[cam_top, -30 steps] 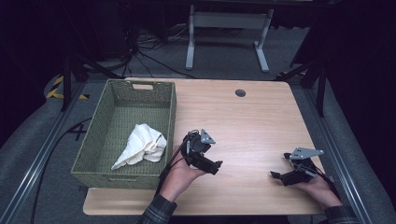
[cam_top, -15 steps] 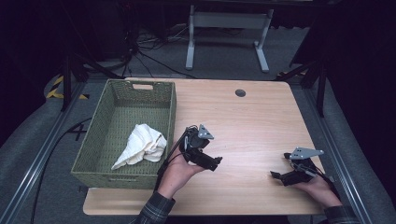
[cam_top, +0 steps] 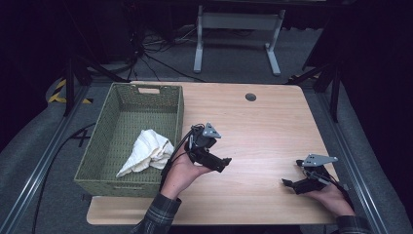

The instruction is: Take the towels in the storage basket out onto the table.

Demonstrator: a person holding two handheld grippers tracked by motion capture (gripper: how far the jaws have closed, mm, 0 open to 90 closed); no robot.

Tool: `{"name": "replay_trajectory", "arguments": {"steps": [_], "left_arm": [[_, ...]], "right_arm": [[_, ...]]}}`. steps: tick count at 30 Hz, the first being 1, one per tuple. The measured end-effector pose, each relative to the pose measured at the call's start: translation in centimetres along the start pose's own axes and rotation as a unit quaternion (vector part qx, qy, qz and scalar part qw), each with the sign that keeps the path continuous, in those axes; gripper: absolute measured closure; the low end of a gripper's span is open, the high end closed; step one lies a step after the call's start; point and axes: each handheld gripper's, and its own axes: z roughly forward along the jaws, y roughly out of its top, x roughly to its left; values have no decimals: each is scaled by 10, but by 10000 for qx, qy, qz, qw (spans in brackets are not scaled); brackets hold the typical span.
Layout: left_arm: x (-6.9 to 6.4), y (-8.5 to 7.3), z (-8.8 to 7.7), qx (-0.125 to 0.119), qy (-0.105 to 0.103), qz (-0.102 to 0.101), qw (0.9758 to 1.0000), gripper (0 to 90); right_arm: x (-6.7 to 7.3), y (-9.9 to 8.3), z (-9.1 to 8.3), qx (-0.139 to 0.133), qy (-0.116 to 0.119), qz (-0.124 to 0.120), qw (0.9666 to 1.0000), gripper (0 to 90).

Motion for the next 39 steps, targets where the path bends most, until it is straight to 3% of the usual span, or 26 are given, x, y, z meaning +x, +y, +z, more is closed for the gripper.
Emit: {"name": "replay_trajectory", "arguments": {"steps": [12, 39], "left_arm": [[15, -3, -21, -23, 110, 63, 9999, 23], [46, -26, -62, -78, 560, -302, 9979, 26]], "right_arm": [[-1, -1, -1, 6, 71, -71, 9999, 0], [-1, -1, -1, 4, 76, -79, 9999, 0]]}}
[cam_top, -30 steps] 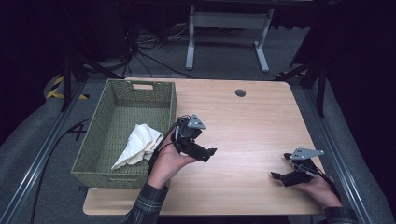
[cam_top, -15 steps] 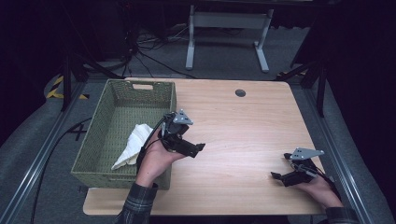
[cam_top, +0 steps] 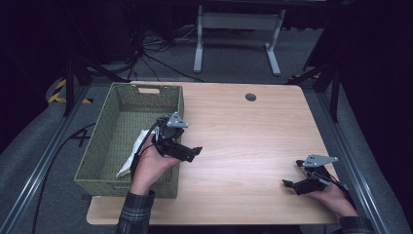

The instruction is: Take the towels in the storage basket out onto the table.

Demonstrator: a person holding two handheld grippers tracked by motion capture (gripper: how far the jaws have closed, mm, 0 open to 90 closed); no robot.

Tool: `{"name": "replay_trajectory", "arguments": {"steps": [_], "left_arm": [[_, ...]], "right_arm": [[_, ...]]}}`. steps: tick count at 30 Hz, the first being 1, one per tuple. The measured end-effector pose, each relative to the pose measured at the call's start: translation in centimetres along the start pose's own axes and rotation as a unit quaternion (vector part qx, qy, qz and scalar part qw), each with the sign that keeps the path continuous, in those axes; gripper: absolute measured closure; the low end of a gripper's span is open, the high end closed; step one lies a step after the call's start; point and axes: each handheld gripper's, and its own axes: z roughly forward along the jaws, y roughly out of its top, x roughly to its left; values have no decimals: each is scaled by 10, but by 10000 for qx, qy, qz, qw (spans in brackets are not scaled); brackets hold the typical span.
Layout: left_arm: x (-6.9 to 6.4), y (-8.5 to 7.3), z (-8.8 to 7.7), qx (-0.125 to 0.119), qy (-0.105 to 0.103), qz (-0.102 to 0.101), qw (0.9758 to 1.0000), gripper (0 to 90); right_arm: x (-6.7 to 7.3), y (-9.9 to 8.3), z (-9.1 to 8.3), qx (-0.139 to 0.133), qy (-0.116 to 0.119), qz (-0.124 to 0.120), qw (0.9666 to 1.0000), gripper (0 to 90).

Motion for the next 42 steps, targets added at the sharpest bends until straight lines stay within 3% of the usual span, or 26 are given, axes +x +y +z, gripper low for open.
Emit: {"name": "replay_trajectory", "arguments": {"steps": [20, 30, 32, 39, 40, 42], "left_arm": [[24, -19, -25, 58, 347, -278, 9990, 29], [41, -35, -33, 178, 527, -454, 9974, 33], [44, -37, -35, 253, 544, -412, 9973, 33], [54, -48, -39, 333, 634, -612, 9956, 33], [57, -50, -39, 375, 660, -545, 9956, 34], [59, -54, -37, 411, 689, -662, 9946, 35]], "right_arm": [[0, 0, 0, -1, 0, 1, 10000, 0], [0, 0, 0, 0, 1, 0, 10000, 0], [0, 0, 0, -2, 2, 0, 10000, 0], [0, 0, 0, -1, 0, 2, 10000, 0], [0, 0, 0, 0, 1, 3, 10000, 1], [0, 0, 0, -1, 0, 1, 10000, 0]]}}
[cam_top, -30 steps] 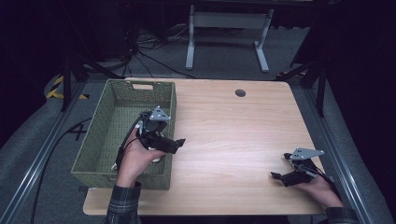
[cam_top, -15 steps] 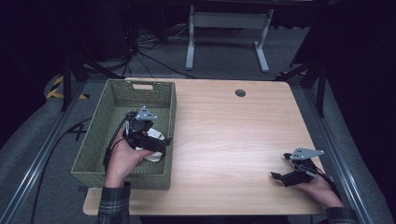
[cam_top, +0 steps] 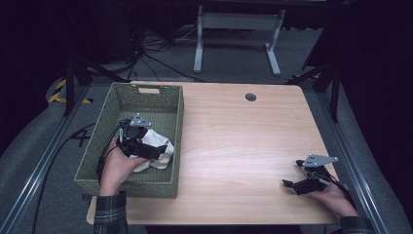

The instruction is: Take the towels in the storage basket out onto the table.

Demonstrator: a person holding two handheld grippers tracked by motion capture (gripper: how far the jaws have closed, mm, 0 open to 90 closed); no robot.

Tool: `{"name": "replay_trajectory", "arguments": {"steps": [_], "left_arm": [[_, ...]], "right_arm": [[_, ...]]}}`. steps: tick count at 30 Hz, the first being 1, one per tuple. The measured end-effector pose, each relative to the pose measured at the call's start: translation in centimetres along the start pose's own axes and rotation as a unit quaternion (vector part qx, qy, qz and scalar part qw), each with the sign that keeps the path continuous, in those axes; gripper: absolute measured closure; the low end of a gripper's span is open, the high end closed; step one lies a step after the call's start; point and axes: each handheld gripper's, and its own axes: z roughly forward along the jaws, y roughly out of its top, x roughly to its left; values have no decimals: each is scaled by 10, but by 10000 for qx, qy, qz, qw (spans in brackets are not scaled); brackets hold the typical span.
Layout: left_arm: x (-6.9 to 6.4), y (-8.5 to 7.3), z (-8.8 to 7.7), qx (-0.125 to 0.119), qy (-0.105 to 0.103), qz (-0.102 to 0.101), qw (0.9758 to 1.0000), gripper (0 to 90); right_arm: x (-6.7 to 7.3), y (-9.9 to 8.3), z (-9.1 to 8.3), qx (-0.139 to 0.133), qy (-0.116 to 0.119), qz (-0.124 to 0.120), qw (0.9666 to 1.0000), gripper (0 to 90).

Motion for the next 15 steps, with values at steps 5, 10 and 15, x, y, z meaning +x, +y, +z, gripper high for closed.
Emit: {"name": "replay_trajectory", "arguments": {"steps": [5, 10, 15], "left_arm": [[9, -5, 11, 171, 186, -20, 9997, 36], [14, -7, 23, 284, 184, -24, 9994, 36], [16, -7, 37, 495, 305, 13, 9983, 37]], "right_arm": [[0, 0, 0, -1, 2, 0, 10000, 0], [0, 0, 0, 0, 2, 0, 10000, 0], [0, 0, 0, -1, 0, 0, 10000, 0]]}}
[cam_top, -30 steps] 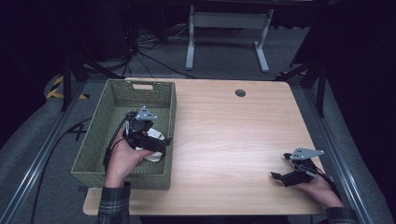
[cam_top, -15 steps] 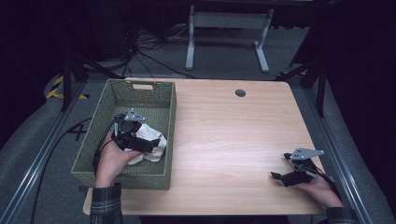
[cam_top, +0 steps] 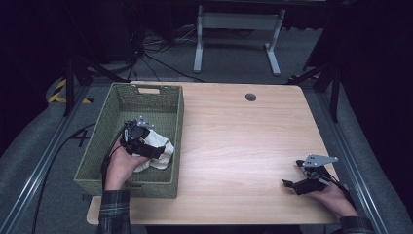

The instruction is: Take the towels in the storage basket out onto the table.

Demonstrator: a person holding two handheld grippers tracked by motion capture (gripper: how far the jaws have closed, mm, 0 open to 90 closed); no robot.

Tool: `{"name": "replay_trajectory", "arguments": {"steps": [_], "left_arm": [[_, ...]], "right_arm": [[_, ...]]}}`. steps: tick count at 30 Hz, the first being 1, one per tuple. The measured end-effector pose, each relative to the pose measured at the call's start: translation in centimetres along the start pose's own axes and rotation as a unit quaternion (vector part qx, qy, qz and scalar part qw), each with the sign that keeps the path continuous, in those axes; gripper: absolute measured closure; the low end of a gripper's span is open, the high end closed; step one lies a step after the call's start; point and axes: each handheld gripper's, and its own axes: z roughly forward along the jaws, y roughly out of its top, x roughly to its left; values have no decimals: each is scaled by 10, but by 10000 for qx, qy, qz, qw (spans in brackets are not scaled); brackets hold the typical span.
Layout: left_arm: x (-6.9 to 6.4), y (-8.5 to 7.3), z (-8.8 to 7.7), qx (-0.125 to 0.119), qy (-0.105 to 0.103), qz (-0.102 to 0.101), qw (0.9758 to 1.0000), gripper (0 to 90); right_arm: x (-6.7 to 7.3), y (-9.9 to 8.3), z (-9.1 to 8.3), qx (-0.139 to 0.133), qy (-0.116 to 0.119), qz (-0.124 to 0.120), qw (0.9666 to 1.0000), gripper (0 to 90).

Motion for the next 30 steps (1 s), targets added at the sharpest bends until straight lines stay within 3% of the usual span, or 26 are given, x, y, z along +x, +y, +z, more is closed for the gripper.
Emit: {"name": "replay_trajectory", "arguments": {"steps": [5, 7, 11, 19, 22, 26, 30], "left_arm": [[1, -1, 14, 231, 31, -5, 9997, 62], [0, -2, 19, 461, 26, -48, 9989, 62], [-3, -2, 25, 593, 24, -10, 9982, 62], [-4, -6, 39, 1072, -5, -53, 9942, 55], [-4, -7, 42, 1178, 49, -71, 9930, 69], [-5, -9, 49, 1444, 237, -126, 9891, 132], [-4, -10, 51, 1467, 174, -213, 9888, 134]], "right_arm": [[0, 0, 0, 1, 0, 2, 10000, 0], [0, 0, 0, 0, 0, 0, 10000, 0], [0, 0, 0, 3, 1, 5, 10000, 0], [0, 0, 0, -1, 1, 7, 10000, 0], [0, 0, 0, 0, 1, 7, 10000, 0], [0, 0, 0, 2, -1, 3, 10000, 0], [0, 0, 0, 0, 2, 10, 10000, 0]]}}
